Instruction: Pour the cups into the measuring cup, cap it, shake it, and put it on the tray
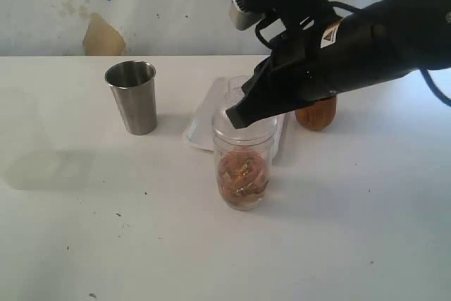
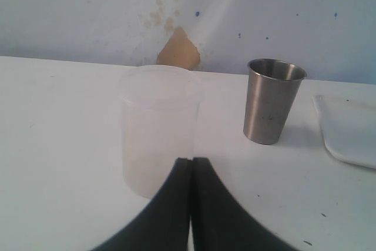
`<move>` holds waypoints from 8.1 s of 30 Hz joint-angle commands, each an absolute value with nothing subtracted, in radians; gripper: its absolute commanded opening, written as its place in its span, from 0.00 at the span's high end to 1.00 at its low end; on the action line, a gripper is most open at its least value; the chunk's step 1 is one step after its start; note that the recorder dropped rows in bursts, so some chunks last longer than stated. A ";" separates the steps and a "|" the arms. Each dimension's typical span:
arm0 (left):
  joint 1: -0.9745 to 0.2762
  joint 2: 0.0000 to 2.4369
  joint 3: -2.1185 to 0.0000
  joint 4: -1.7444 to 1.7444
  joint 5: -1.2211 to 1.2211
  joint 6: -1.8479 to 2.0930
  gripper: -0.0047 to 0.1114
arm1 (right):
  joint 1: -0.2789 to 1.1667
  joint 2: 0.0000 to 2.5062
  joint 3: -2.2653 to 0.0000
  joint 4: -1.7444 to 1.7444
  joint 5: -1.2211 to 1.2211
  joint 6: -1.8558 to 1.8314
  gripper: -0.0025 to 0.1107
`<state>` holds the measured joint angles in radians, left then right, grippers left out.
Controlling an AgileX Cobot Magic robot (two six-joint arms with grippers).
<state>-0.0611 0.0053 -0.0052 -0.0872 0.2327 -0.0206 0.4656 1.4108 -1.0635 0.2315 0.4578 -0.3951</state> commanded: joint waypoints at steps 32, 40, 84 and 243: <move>-0.058 0.000 0.000 -0.084 0.226 -0.020 0.96 | 0.439 1.443 -1.085 0.269 0.391 -0.399 0.98; -0.058 0.000 0.000 -0.084 0.226 -0.020 0.96 | 0.439 1.449 -1.085 0.269 0.394 -0.405 0.98; -0.058 0.000 0.000 -0.084 0.226 -0.020 0.96 | 0.439 1.473 -1.086 0.261 0.411 -0.408 0.98; -0.058 0.000 0.000 -0.084 0.226 -0.020 0.96 | 0.645 1.068 -0.462 0.407 -0.209 -0.421 0.05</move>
